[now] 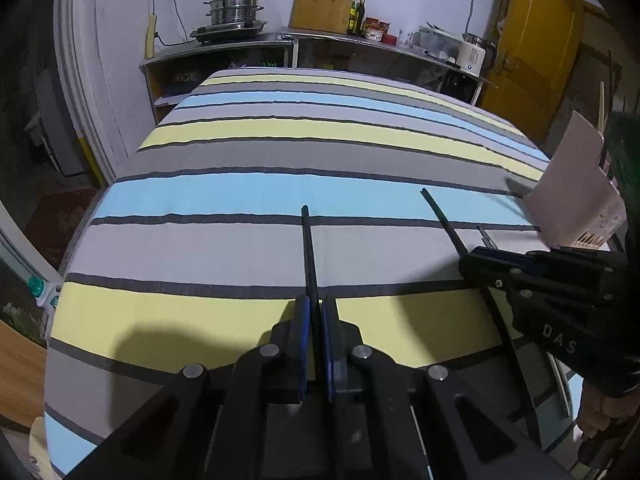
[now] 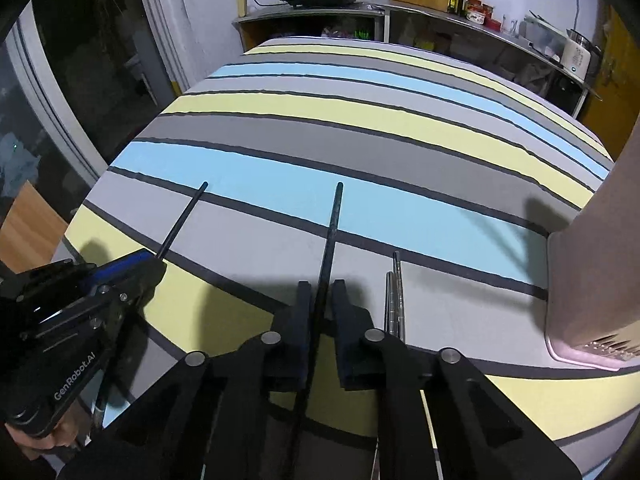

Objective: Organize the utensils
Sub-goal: 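Grasp a black chopstick with the left tool while the right tool grasps another, then lift the black chopsticks with both tools and carry them over the pink caddy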

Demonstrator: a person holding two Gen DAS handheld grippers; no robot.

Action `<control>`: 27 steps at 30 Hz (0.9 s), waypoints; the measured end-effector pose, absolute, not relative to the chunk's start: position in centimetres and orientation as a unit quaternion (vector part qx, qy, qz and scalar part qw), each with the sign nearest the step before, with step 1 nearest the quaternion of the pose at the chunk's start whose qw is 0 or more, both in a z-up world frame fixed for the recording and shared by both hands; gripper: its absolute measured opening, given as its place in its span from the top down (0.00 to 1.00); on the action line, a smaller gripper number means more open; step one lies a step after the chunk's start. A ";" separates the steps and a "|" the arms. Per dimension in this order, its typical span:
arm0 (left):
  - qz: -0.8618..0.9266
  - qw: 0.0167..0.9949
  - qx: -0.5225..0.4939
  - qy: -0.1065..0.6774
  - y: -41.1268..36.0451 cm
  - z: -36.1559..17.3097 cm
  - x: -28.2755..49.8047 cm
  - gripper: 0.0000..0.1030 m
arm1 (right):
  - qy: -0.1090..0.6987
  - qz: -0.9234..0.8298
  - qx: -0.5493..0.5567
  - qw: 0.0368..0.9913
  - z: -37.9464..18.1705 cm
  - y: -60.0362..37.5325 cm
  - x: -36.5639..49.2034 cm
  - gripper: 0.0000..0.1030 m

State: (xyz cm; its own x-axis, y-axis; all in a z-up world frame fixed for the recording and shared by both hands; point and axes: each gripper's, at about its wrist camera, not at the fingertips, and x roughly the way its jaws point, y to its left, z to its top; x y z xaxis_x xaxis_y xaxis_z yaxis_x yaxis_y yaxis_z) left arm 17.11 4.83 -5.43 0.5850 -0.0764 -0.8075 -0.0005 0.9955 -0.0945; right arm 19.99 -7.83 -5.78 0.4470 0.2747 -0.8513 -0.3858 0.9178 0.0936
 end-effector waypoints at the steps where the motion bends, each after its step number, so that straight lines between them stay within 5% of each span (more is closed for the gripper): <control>1: -0.020 0.888 -0.038 0.457 4.8 -5.4 17.2 0.95 | 0.490 0.197 -0.054 0.848 -5.7 -8.0 20.1 0.94; 27: -0.103 0.922 -0.101 0.359 4.9 7.3 12.2 0.95 | 0.376 0.249 0.045 0.891 7.5 -13.9 13.5 0.95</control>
State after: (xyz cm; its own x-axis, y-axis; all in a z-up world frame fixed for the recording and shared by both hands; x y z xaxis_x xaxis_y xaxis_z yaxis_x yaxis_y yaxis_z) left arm 12.17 4.89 7.28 0.7215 -0.2626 -0.6407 0.1183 0.9584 -0.2596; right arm 13.54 -13.92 7.53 0.5933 0.4770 -0.6484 -0.4099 0.8723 0.2666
